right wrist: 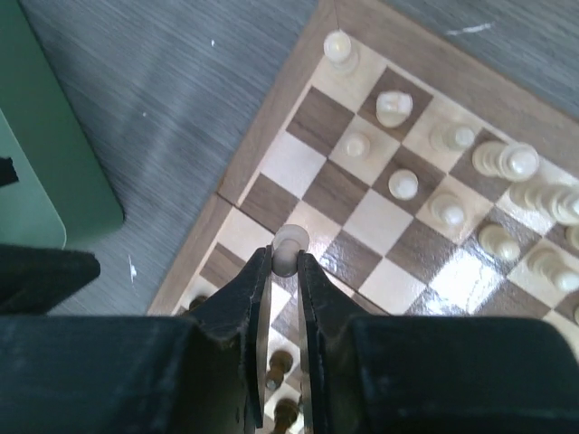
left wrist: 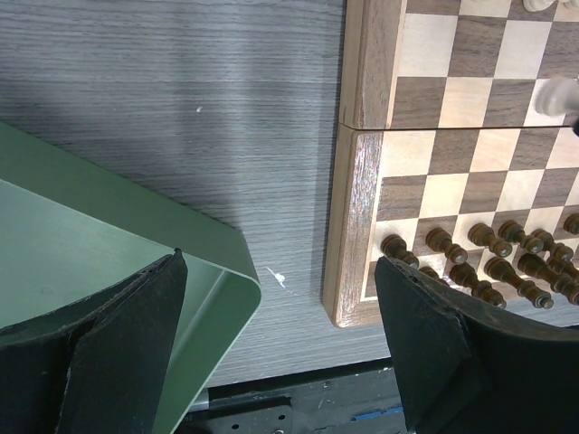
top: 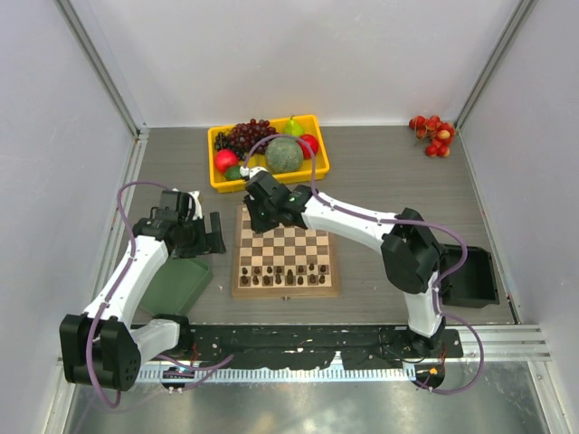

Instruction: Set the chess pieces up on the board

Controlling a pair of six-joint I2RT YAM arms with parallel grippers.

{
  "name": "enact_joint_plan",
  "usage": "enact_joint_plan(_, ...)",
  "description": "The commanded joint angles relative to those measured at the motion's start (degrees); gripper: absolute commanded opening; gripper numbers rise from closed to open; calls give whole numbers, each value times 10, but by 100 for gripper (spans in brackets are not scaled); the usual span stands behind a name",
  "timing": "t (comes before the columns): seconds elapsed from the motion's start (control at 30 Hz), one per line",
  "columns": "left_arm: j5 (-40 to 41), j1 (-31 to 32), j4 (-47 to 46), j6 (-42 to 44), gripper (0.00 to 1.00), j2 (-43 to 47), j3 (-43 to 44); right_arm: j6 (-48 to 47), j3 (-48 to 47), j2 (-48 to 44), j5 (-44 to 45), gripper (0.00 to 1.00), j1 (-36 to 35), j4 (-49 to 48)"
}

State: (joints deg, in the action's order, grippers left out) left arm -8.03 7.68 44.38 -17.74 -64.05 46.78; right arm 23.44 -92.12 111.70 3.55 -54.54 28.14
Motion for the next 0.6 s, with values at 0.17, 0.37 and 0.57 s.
enact_joint_plan(0.17,-8,-2,-18,2,92,21,7,-19,-89,66,6,19,1,6)
enact_joint_plan(0.37,-10,-3,-18,2,92,25,6,-25,-129,106,6,19,1,17)
enact_joint_plan(0.57,-11,-3,-18,2,92,24,7,-30,-155,140,15,19,2,18)
